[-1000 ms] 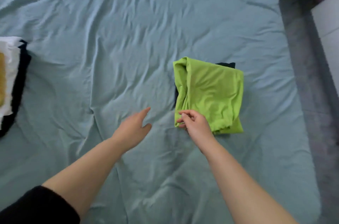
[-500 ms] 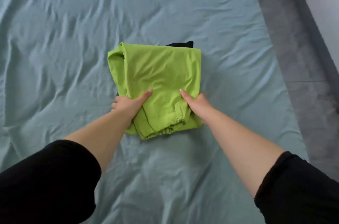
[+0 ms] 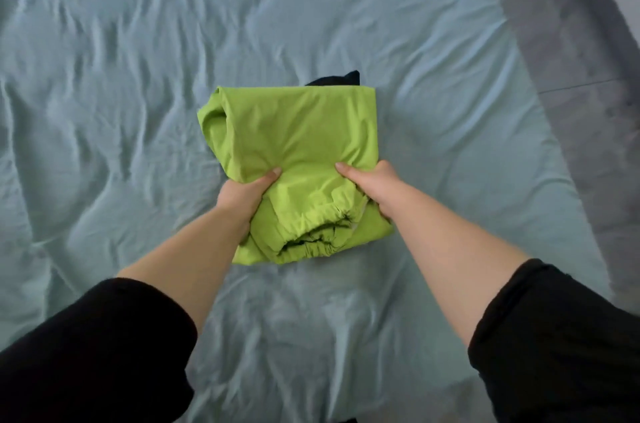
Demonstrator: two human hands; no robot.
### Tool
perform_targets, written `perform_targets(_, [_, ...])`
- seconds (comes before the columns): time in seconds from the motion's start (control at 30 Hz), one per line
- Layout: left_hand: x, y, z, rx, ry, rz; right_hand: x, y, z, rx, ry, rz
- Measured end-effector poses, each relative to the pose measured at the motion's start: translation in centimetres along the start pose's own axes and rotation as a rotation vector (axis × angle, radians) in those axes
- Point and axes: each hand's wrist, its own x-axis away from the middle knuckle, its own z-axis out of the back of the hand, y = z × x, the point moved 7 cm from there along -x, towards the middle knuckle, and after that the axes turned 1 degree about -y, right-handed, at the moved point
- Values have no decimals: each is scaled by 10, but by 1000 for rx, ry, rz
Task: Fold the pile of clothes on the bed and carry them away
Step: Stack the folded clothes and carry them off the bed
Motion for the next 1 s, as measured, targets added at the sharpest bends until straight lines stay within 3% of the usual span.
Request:
perform_targets(0.23, [134, -64, 24, -75, -113, 103, 166, 107, 18, -178, 80, -154])
perform_targets(0.57, [327, -24, 7, -260, -450, -63, 381, 119, 119, -471, 272, -58])
perform_targets(0.8, [423, -2, -47, -494, -542, -259, 480, 145, 193, -666, 365, -34])
perform_targets(1.0, [508, -24, -135, -643, -634, -356, 548, 197, 279, -781, 473, 11])
